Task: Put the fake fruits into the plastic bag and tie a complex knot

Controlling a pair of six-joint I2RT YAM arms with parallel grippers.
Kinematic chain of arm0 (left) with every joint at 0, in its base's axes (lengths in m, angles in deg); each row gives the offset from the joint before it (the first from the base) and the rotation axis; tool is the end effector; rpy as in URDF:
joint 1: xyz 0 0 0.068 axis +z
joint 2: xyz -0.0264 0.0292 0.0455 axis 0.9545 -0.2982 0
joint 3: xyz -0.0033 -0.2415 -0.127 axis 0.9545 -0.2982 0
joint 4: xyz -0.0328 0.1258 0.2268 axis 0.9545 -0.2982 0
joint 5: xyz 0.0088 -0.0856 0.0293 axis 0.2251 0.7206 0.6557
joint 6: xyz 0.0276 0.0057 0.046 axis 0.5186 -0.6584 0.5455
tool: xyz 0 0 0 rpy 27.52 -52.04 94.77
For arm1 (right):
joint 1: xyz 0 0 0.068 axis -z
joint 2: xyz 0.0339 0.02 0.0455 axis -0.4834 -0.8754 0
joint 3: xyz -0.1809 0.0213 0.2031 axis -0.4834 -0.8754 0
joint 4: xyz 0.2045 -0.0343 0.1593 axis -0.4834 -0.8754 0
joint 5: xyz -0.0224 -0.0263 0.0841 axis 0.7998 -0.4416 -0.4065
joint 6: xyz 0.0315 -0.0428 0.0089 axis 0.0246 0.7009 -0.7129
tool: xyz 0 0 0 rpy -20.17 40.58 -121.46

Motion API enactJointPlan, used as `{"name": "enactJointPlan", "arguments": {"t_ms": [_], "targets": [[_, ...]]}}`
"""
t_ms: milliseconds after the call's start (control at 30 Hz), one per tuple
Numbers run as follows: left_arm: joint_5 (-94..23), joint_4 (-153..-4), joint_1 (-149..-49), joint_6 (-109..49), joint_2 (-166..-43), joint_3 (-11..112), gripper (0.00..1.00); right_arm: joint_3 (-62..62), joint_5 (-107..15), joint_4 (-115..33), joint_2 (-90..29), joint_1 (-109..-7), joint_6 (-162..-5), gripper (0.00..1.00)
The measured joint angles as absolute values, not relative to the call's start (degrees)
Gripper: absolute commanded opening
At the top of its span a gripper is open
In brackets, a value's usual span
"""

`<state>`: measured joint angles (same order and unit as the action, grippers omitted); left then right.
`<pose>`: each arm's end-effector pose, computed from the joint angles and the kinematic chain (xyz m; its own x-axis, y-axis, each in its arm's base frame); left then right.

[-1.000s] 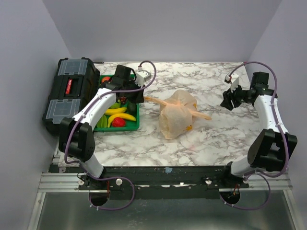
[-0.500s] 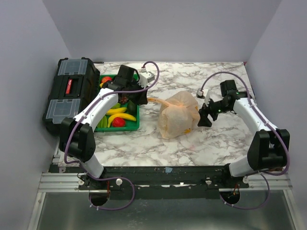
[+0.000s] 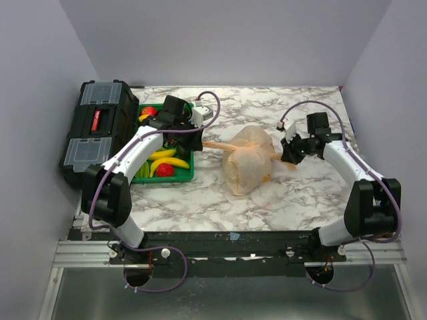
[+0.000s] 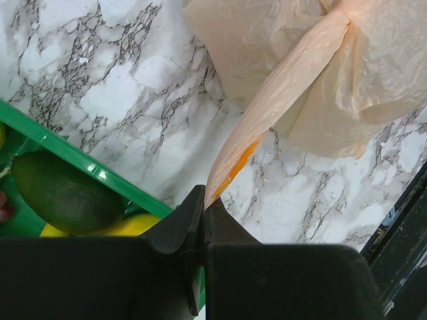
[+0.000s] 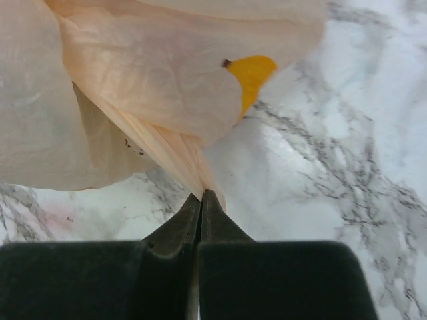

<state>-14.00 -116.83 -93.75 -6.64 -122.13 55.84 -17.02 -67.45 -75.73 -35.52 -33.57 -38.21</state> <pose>0.3220 -0.1433 0.2844 -0.5958 0.4243 -0.6819 0.7373 0.6257 -0.2548 0.2928 0.0411 0.2253 -0.5100 -0.5866 -0.6291 -0.7776 0.6271 0.0456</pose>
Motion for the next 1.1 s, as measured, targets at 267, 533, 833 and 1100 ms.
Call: {"name": "enactJointPlan", "arguments": {"t_ms": [267, 533, 833, 1100], "targets": [[-12.19, -114.93, -88.55, -5.55, -120.97, 54.80, 0.00, -14.40, -67.77, -67.80, -32.57, -25.55, -44.73, 0.01], [-13.74, -114.12, -91.15, -2.08, -120.34, 55.84, 0.00, -5.41, -69.72, -68.25, -36.44, -24.26, -47.85, 0.12], [-13.93, -115.02, -91.26, -3.15, -123.13, 57.46, 0.00, -6.70, -72.98, -73.57, -37.93, -24.09, -44.57, 0.37], [-13.28, -116.87, -91.26, -5.94, -125.08, 59.52, 0.58, -8.37, -74.29, -74.99, -36.79, -24.52, -44.71, 0.78]]}}
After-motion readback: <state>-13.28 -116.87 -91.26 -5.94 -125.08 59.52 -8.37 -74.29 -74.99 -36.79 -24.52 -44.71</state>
